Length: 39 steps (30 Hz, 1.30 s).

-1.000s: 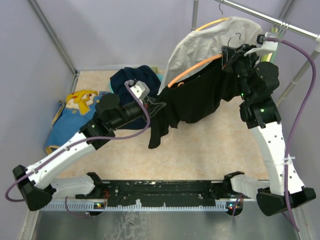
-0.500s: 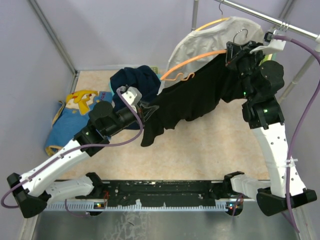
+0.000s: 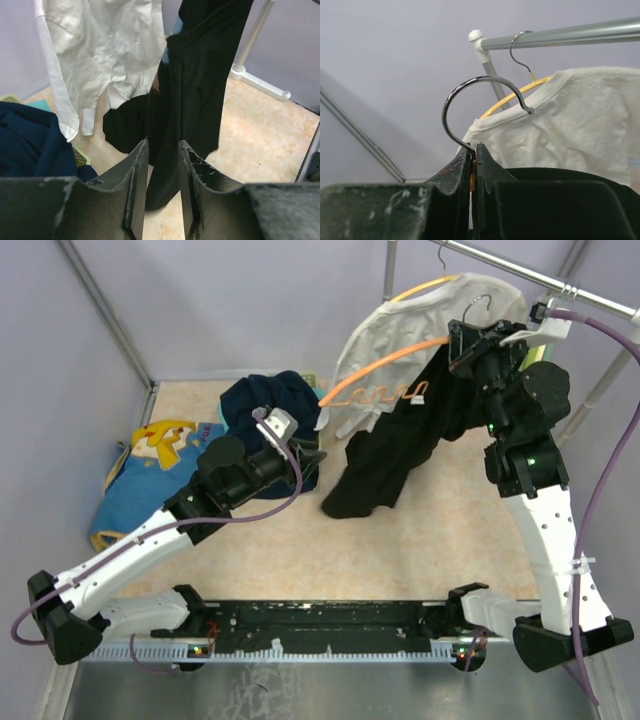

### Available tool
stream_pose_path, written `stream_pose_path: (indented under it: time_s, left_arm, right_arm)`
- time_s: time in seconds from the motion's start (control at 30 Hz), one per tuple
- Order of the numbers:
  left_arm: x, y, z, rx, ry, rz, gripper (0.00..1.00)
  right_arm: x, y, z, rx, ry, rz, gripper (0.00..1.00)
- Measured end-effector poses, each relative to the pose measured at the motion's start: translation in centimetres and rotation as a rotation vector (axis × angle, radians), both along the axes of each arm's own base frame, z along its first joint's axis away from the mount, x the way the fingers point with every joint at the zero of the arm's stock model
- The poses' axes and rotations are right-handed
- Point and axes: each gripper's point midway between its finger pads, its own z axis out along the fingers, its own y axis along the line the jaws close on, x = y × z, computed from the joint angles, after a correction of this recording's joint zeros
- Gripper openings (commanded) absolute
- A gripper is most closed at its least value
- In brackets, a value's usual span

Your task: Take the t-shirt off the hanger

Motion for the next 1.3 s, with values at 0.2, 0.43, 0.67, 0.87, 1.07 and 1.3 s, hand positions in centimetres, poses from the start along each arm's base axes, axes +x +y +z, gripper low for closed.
stream_pose_path:
  time_s: [0.2,0.43,0.67,0.87,1.07,1.3]
  left_arm:
    - [0.3,0.3,1.8,-0.031,-0.024,0.026,0.67]
    - [-0.1,1.1,5.2,-0.127,-0.098,0.039,0.74]
    - [-1.2,2.3,6.9,-0.198,-0.155,0.038,0.84]
    - [-1.3,2.8,8.1,-0.225,-0.191,0.043,0.88]
    - [-0.9,2.1,7.9,-0.220,-0.220,0.017,0.94]
    - [-0.7,-0.1,7.7,-0.231,-0.262,-0.079,0.95]
  right_arm:
    - [-0.2,0.6,0.1,0.009,0.000,0.037,0.00]
    - [-0.9,1.2,0.6,0.028,-0.017,0.082,0.00]
    - [-2.6,1.8,2.3,0.041,-0.072,0.137,0.00]
    - [-4.1,2.5,2.6,0.054,-0.109,0.198,0.00]
    - [-5.3,3.8,2.5,0.063,-0.123,0.291,0.00]
    - [-8.0,5.4,3.2,0.092,-0.162,0.434,0.00]
